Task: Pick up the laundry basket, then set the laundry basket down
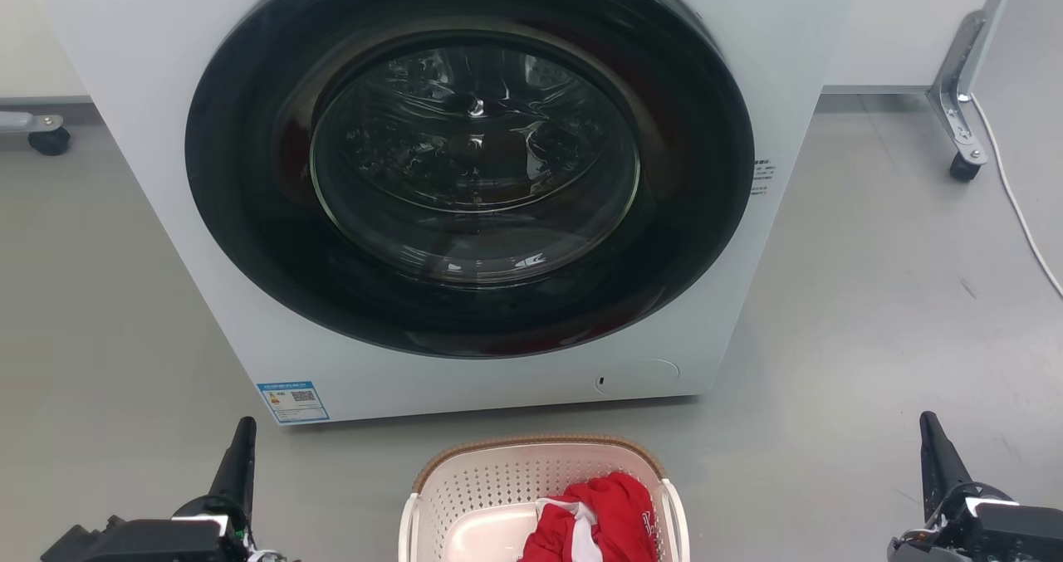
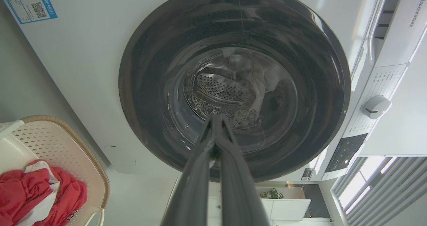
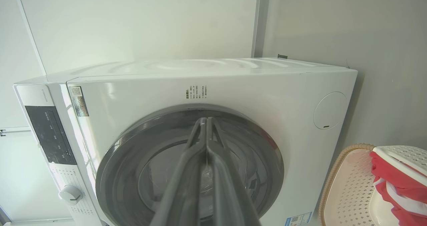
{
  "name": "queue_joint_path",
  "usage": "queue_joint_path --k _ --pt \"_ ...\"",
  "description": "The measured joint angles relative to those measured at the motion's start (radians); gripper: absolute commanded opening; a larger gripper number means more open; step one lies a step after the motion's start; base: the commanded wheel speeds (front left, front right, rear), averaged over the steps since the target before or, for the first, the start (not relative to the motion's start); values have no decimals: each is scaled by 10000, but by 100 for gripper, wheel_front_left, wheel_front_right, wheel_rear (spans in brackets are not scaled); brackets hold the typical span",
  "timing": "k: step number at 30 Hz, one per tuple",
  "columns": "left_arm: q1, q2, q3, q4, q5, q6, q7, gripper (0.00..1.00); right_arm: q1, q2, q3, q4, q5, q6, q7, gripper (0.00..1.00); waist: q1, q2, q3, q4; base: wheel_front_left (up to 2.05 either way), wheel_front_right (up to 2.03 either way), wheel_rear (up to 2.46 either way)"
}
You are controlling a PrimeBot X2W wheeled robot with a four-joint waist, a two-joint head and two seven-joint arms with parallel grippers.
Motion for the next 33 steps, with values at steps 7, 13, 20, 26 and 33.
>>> queue_joint_path --k 7,13,20,26,33 --pt "0 0 0 4 0 0 0 0 0 0 0 0 0 0 0 0 0 0 0 0 0 0 0" --pt "0 0 0 6 0 0 0 0 0 2 0 2 0 2 0 0 0 0 0 0 0 0 0" --pt "0 0 0 10 0 -42 0 0 0 2 0 4 0 2 0 0 0 0 0 0 0 0 0" --pt "-1 -2 0 13 -2 -75 0 0 0 2 2 6 0 2 0 0 0 0 0 1 0 0 0" --pt "-1 -2 0 17 -2 -75 0 0 0 4 2 8 0 2 -2 0 0 0 -1 1 0 0 0"
